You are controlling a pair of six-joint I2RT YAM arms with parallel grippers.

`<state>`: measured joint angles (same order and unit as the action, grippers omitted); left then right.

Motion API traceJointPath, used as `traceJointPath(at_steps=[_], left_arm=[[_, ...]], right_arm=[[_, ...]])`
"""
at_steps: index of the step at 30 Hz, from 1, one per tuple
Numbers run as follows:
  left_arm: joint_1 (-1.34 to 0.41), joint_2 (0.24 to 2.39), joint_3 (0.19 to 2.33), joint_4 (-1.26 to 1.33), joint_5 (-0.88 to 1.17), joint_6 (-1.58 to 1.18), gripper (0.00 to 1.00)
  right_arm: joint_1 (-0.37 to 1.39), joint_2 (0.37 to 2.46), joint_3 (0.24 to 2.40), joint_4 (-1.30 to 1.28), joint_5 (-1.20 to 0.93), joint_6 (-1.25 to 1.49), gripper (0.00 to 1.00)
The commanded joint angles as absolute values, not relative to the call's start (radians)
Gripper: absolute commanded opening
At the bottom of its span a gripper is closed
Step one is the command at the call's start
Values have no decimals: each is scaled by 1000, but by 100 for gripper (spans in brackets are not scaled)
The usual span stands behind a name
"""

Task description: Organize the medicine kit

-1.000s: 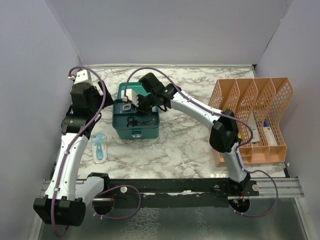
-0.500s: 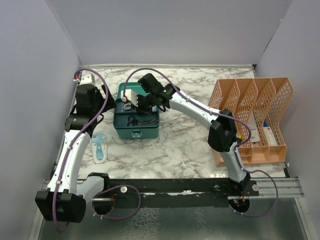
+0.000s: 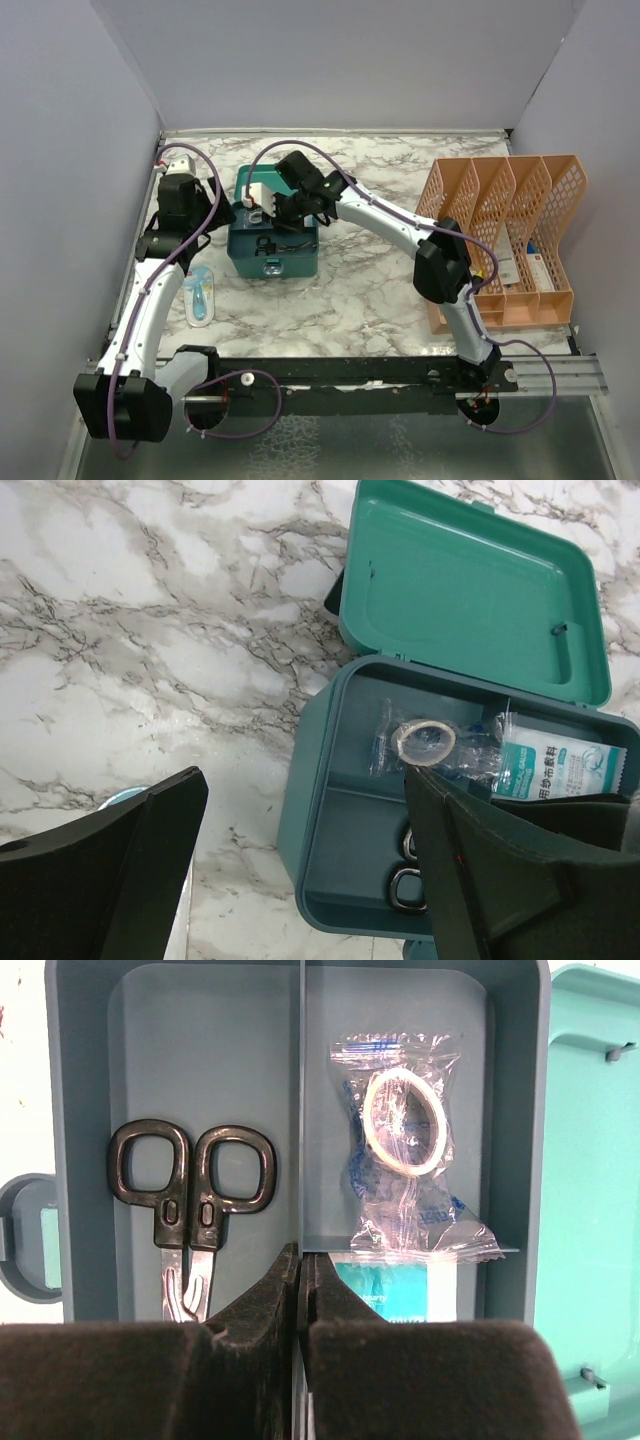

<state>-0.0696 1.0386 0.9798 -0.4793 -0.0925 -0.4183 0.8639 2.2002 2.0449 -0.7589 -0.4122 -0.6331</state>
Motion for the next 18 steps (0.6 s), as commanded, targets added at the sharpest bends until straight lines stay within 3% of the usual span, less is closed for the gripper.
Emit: traceJointPath(at_steps=[1, 9, 18], left_arm=[[-63, 1047, 960, -443, -55, -430, 83], [-63, 1058, 945, -411, -37, -435, 83], [-63, 1065, 940, -404, -23, -433, 83]], right_arm=[[864, 2219, 2061, -763, -384, -603, 3], [864, 2184, 2021, -721, -360, -535, 28], [864, 2095, 2064, -686, -326, -405, 40]])
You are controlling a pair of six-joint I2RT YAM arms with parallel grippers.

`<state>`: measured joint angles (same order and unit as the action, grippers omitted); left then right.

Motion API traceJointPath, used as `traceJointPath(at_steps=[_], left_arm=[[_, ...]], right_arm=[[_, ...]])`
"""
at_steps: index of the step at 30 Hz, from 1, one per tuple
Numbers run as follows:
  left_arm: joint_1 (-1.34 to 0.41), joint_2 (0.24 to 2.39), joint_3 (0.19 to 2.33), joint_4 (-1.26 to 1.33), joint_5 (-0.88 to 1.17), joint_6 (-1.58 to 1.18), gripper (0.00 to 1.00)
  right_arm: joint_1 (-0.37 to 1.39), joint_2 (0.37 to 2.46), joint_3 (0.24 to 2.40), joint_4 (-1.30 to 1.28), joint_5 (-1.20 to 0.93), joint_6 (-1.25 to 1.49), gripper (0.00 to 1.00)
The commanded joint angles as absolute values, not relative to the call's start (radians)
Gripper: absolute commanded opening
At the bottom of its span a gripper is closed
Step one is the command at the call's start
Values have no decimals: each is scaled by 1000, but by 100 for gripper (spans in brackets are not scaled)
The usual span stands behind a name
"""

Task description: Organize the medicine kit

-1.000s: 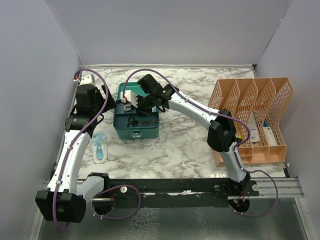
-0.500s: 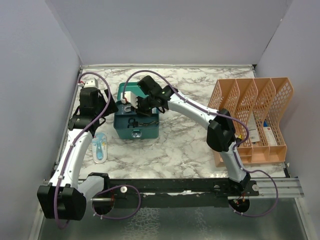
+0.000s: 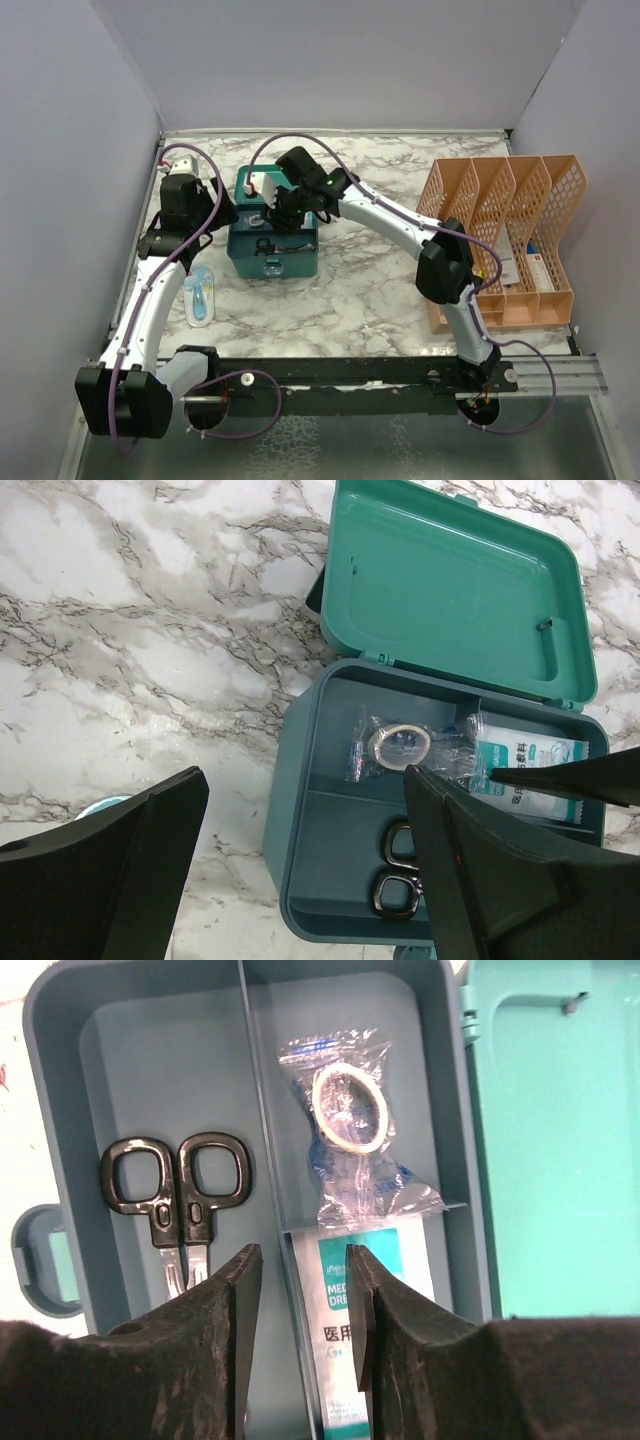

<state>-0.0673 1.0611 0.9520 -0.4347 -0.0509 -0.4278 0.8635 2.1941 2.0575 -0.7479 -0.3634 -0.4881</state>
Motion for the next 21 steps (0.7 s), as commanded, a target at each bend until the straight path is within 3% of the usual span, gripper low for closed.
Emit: traceJointPath(at_steps=[1, 4, 13, 21], left_arm=[[-63, 1065, 939, -403, -22, -433, 83], [-62, 1068, 934, -395, -16, -433, 83], [-61, 1085, 905, -359, 10, -448, 82], [-61, 1089, 850, -312, -3, -468, 78]], right_arm=[[864, 2072, 2039, -669, -320, -394, 41], [864, 1993, 1953, -603, -279, -345, 41], [796, 1827, 1677, -380, 150, 106, 41], [694, 1801, 1529, -230, 86, 487, 46]])
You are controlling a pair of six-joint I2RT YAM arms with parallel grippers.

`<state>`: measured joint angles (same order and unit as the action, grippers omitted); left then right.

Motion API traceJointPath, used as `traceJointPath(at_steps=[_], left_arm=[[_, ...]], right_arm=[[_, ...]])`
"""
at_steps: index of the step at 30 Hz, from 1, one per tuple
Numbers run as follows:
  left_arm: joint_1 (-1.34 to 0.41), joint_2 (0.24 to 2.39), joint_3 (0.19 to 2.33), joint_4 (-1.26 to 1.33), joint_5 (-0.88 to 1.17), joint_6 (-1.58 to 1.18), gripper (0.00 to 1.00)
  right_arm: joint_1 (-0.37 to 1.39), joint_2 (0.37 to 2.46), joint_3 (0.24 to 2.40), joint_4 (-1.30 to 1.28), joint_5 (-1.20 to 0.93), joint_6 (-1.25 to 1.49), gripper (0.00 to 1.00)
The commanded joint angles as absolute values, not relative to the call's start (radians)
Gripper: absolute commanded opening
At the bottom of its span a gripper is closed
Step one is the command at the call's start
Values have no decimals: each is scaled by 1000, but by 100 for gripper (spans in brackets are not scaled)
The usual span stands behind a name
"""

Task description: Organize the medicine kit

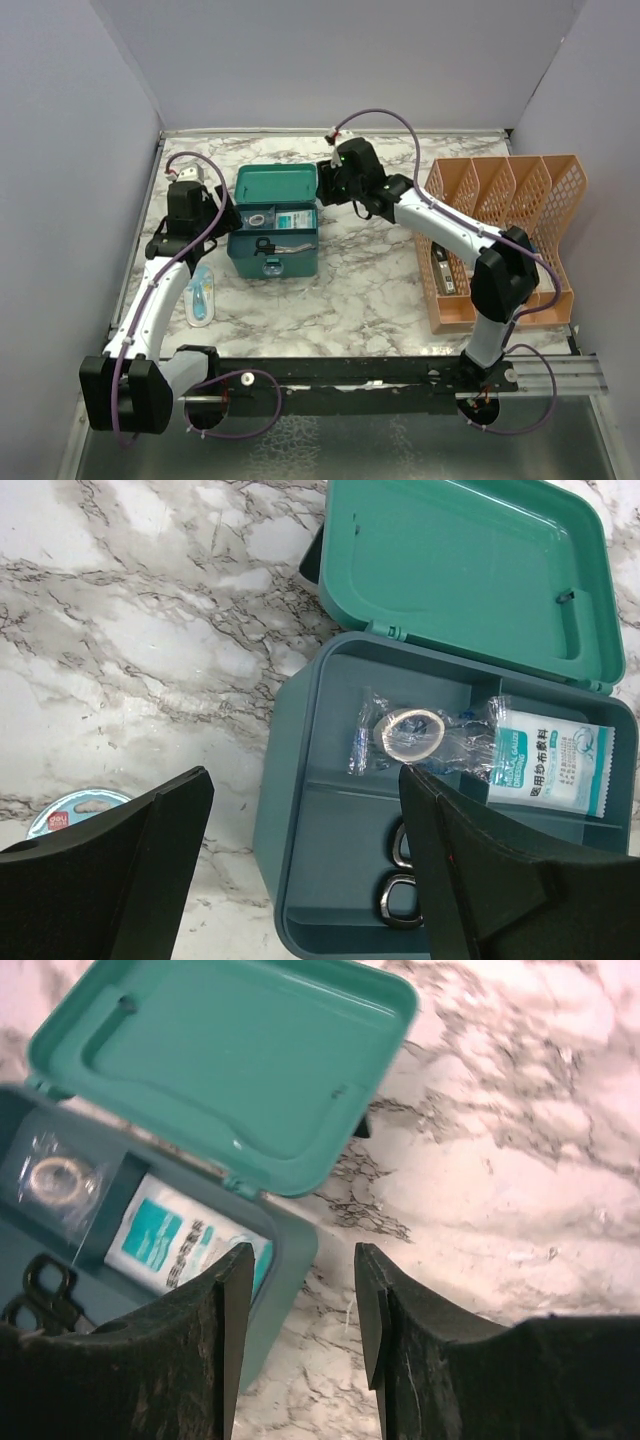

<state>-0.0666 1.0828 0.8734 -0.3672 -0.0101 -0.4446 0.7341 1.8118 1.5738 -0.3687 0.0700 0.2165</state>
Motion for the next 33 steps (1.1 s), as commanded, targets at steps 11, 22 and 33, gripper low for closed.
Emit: traceJointPath(at_steps=[11, 22, 33], left_arm=[[-59, 1196, 1000, -400, -3, -429, 76], [-57, 1255, 968, -410, 6, -374, 56], [-57, 1309, 969, -430, 36, -356, 47]], right_arm=[[669, 1967, 1565, -95, 100, 806, 52], [644, 2019, 1553, -122, 133, 1000, 52], [577, 2066, 1551, -41, -110, 1045, 50]])
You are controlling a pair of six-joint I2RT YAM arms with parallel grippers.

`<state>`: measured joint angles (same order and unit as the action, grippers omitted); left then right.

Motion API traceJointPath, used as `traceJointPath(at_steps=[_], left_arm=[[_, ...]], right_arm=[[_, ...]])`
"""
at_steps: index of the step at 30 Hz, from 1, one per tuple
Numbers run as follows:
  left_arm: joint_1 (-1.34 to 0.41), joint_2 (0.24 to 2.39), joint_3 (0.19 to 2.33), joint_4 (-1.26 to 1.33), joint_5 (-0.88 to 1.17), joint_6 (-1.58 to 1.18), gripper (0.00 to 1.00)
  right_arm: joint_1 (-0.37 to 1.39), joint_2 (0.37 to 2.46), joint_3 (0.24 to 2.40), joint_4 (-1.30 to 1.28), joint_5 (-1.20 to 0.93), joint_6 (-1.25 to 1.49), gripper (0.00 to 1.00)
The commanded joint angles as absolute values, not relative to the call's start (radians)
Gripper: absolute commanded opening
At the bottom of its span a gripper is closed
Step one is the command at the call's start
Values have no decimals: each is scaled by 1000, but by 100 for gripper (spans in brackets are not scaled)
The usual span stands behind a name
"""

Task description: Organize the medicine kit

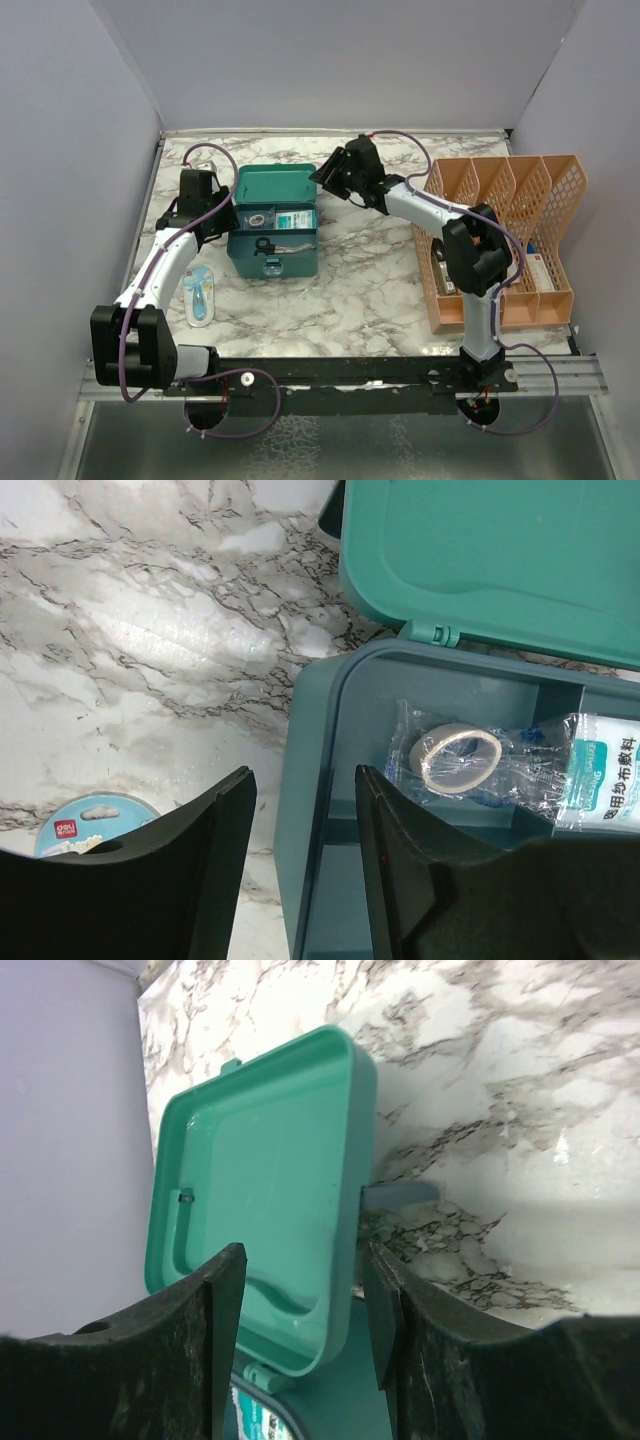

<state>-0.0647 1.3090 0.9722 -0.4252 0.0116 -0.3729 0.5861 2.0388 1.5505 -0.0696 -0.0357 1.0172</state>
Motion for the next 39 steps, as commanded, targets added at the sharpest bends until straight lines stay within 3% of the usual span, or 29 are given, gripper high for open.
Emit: traceJointPath(at_steps=[1, 12, 17, 23, 32, 39], left_arm=[[-57, 1311, 969, -430, 36, -357, 47], [-57, 1317, 967, -428, 56, -360, 43], [-57, 1312, 966, -426, 50, -357, 43], [-57, 1304, 982, -415, 40, -355, 43], [-57, 1312, 994, -402, 52, -362, 43], [-57, 1314, 989, -390, 57, -370, 43]], right_arm=[[578, 2071, 1559, -63, -105, 1048, 50], [575, 2150, 1622, -18, -263, 1022, 52], [575, 2120, 1551, 236, -300, 954, 44], [575, 2069, 1442, 487, -332, 800, 44], [571, 2020, 1281, 854, -453, 645, 55], [568, 2040, 1298, 943, -516, 677, 58]])
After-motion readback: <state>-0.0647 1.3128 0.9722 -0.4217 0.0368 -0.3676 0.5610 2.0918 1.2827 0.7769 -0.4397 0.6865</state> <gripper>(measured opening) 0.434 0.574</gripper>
